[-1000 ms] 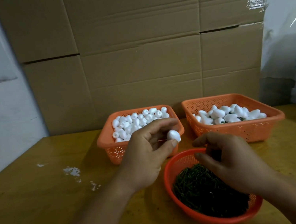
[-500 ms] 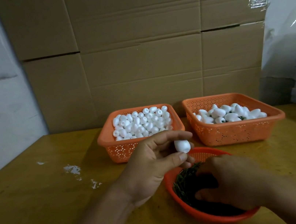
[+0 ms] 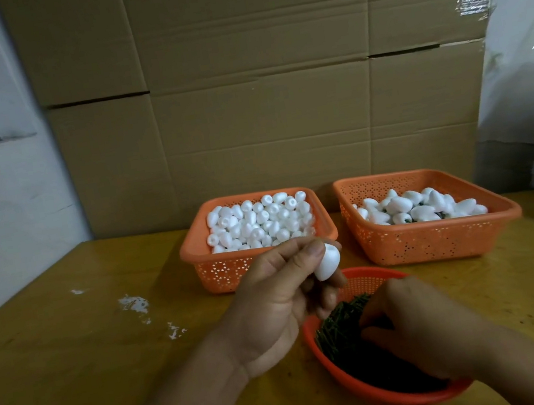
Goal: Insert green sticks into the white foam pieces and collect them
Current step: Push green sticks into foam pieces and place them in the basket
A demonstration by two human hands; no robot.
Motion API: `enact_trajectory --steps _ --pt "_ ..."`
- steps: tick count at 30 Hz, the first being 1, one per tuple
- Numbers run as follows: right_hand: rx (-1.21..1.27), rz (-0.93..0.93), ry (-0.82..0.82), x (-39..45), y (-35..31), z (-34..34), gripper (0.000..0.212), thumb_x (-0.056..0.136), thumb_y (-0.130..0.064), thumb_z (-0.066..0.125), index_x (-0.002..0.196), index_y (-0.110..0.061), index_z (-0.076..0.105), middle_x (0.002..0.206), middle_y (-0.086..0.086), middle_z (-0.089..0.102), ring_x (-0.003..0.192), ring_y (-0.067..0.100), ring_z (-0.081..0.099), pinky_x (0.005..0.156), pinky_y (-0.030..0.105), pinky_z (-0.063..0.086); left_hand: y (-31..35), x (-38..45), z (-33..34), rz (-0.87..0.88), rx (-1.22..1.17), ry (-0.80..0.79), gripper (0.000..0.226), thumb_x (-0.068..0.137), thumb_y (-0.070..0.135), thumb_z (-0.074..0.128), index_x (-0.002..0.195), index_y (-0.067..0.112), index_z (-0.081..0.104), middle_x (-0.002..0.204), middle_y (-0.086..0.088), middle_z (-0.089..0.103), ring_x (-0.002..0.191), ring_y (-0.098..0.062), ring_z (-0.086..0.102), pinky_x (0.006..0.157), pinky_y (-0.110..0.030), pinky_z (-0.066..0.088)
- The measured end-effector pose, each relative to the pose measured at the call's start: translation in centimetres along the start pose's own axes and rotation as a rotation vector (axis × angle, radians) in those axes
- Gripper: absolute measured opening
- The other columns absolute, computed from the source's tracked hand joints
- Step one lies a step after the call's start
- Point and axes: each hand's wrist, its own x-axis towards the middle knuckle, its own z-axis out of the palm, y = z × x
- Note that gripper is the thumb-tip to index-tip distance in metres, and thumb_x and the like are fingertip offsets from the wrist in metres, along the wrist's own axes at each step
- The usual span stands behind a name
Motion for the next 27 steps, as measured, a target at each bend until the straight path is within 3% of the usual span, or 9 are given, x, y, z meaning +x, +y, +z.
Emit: enact_trajectory --steps 4,10,12,15,18,20,21,24,27 --pt "0.162 0.0 0.121 0.0 0.7 -0.8 0.008 0.09 -0.039 0.071 0.094 -0.037 0.078 0.087 -0.018 0.071 0.082 -0.001 0.064 0.075 0.024 0.054 0.1 0.1 -0.2 -0.044 -0.045 0.031 0.022 0.088 0.036 0.067 0.088 0.014 0.062 0.074 -0.008 0.057 0.057 -0.014 0.048 0.052 -0.023 0.038" --pt "0.39 0.026 0.265 -0.2 0.8 -1.1 0.007 0.082 -0.039 0.078 0.078 -0.034 0.076 0.074 -0.016 0.073 0.067 -0.002 0.068 0.062 0.027 0.058 0.0 0.2 -0.3 -0.059 -0.094 0.021 0.023 0.092 0.038 0.064 0.086 0.016 0.065 0.067 -0.004 0.046 0.053 -0.011 0.04 0.049 -0.022 0.033" --pt "0.472 -0.005 0.3 -0.3 0.7 -1.2 0.009 0.086 -0.034 0.073 0.08 -0.029 0.072 0.073 -0.01 0.074 0.062 0.005 0.069 0.059 0.033 0.059 0.0 0.2 -0.3 -0.066 -0.098 0.024 0.025 0.095 0.037 0.061 0.085 0.015 0.063 0.066 -0.004 0.045 0.052 -0.011 0.038 0.049 -0.022 0.031" --pt "0.811 -0.089 0.332 -0.7 0.0 -1.6 0.008 0.088 -0.022 0.069 0.086 -0.015 0.072 0.073 0.006 0.075 0.062 0.019 0.072 0.059 0.039 0.062 -0.1 0.3 -0.4 -0.072 -0.104 0.03 0.026 0.094 0.038 0.061 0.08 0.015 0.065 0.065 -0.003 0.045 0.051 -0.01 0.038 0.048 -0.021 0.032" --pt "0.95 -0.191 0.421 -1.1 -0.8 -2.1 0.025 0.079 -0.028 0.068 0.101 -0.02 0.075 0.068 0.007 0.072 0.054 0.013 0.066 0.052 0.021 0.055 -0.2 0.2 -0.4 -0.07 -0.104 0.026 0.025 0.093 0.038 0.062 0.081 0.016 0.067 0.065 -0.003 0.045 0.051 -0.01 0.039 0.047 -0.021 0.031" --pt "0.985 -0.228 0.47 -1.3 -1.2 -2.4 0.04 0.072 -0.026 0.074 0.112 -0.019 0.072 0.063 0.008 0.069 0.049 0.011 0.061 0.05 0.018 0.05 -0.3 0.2 -0.4 -0.07 -0.104 0.038 0.024 0.092 0.038 0.063 0.085 0.016 0.068 0.064 -0.003 0.045 0.049 -0.01 0.039 0.046 -0.021 0.031" --pt "1.037 -0.224 0.486 -1.4 -1.4 -2.5 0.043 0.067 -0.025 0.078 0.109 -0.017 0.072 0.061 0.01 0.068 0.048 0.013 0.06 0.048 0.02 0.051 -0.3 0.3 -0.3 -0.07 -0.098 0.041 0.024 0.092 0.038 0.063 0.086 0.016 0.069 0.063 -0.003 0.045 0.048 -0.009 0.038 0.045 -0.021 0.03" --pt "1.111 -0.217 0.511 -1.4 -1.6 -2.6 0.025 0.058 -0.023 0.084 0.073 -0.008 0.072 0.056 0.017 0.066 0.044 0.021 0.06 0.043 0.025 0.052 -0.4 0.2 -0.3 -0.074 -0.058 0.021 0.028 0.094 0.04 0.063 0.082 0.014 0.066 0.061 -0.002 0.045 0.046 -0.009 0.036 0.044 -0.021 0.027" --pt "1.113 -0.234 0.49 -1.5 -1.8 -2.5 0.016 0.061 -0.02 0.081 0.069 -0.007 0.075 0.062 0.018 0.07 0.05 0.024 0.067 0.049 0.026 0.057 -0.5 0.2 -0.3 -0.079 -0.034 0.002 0.031 0.093 0.04 0.063 0.077 0.013 0.061 0.059 -0.002 0.044 0.044 -0.009 0.035 0.044 -0.022 0.025"
